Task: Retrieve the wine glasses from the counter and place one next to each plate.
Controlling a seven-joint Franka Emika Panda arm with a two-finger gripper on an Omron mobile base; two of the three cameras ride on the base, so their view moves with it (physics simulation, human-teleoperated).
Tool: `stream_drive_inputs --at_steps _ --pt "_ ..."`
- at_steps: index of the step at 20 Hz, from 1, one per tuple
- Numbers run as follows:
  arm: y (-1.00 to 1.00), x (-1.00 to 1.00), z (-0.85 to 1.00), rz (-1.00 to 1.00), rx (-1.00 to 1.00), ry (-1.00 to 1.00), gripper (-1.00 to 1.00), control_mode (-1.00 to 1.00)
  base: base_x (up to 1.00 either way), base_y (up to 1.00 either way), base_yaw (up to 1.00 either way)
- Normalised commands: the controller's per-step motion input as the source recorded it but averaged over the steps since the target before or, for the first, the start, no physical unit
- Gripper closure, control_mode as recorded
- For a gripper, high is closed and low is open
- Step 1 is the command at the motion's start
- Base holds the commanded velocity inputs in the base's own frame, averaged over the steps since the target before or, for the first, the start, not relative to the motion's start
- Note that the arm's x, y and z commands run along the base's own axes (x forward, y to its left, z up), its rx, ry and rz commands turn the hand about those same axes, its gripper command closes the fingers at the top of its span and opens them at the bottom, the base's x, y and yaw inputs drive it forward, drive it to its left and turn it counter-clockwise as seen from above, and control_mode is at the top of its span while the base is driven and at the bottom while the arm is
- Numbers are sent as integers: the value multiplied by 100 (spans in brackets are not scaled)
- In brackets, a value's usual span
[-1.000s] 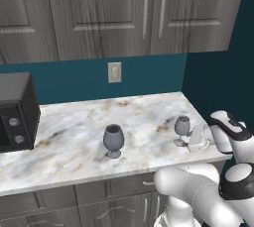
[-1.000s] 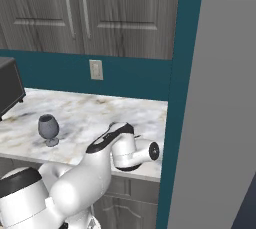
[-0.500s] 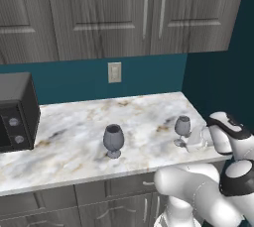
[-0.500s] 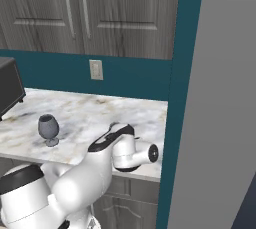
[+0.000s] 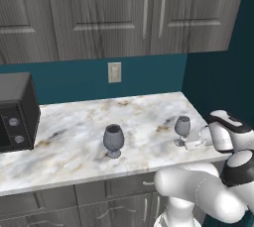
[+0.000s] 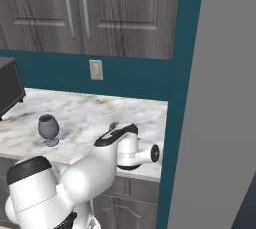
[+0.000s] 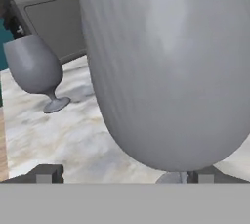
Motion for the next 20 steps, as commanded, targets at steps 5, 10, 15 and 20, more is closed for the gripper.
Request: stream_drive_inputs --at_steps 5,10,15,20 --pt "0 17 -10 0 9 5 -100 -100 0 0 0" --pt "-2 15 -11 -1 7 0 -100 -100 0 0 0" --pt "-2 9 -8 -4 7 0 -100 -100 0 0 0" --pt "0 14 0 -3 1 0 -100 -100 0 0 0"
